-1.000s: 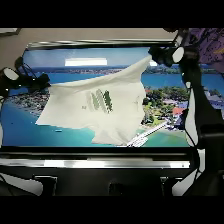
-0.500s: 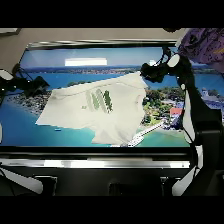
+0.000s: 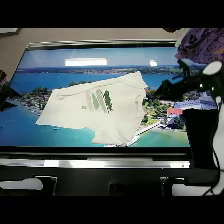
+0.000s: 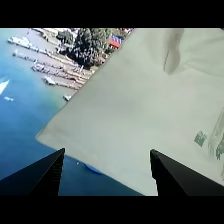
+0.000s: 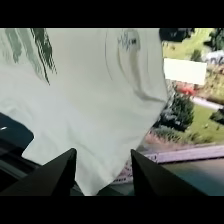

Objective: Fold the clothes and pants, and hang the long-sleeved shirts on hangers.

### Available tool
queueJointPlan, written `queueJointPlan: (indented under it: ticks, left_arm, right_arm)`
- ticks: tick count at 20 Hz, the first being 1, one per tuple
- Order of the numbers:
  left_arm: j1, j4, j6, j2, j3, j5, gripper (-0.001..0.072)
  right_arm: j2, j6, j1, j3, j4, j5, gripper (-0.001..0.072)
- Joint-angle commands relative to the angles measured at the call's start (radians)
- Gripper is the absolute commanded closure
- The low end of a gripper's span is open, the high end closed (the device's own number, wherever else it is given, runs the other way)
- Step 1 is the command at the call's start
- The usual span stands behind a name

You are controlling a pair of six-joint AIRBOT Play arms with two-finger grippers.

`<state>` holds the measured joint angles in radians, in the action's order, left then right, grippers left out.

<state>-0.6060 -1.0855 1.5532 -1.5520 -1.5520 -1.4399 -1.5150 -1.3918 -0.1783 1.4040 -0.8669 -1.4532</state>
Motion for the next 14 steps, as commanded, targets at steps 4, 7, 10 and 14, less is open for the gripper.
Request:
queueJointPlan:
  ticks: [4,7,10,14]
  left_arm:
    - [-0.025,0.043,-0.009,0.084,0.174,-0.015,0.0106]
    - [0.0,0.042,-0.01,0.084,0.174,0.01,0.0106]
    - [0.015,0.042,-0.01,0.083,0.174,0.023,0.0106]
    - [0.017,0.039,-0.01,0.082,0.174,0.023,0.0105]
  right_arm:
    - [0.346,0.114,0.081,-0.826,0.26,0.287,0.0286]
    - [0.368,0.114,0.181,-0.932,0.268,0.401,0.0244]
    - [0.367,0.116,0.272,-0.934,0.282,0.535,0.0218]
    - [0.367,0.113,0.34,-0.934,0.309,0.657,0.022]
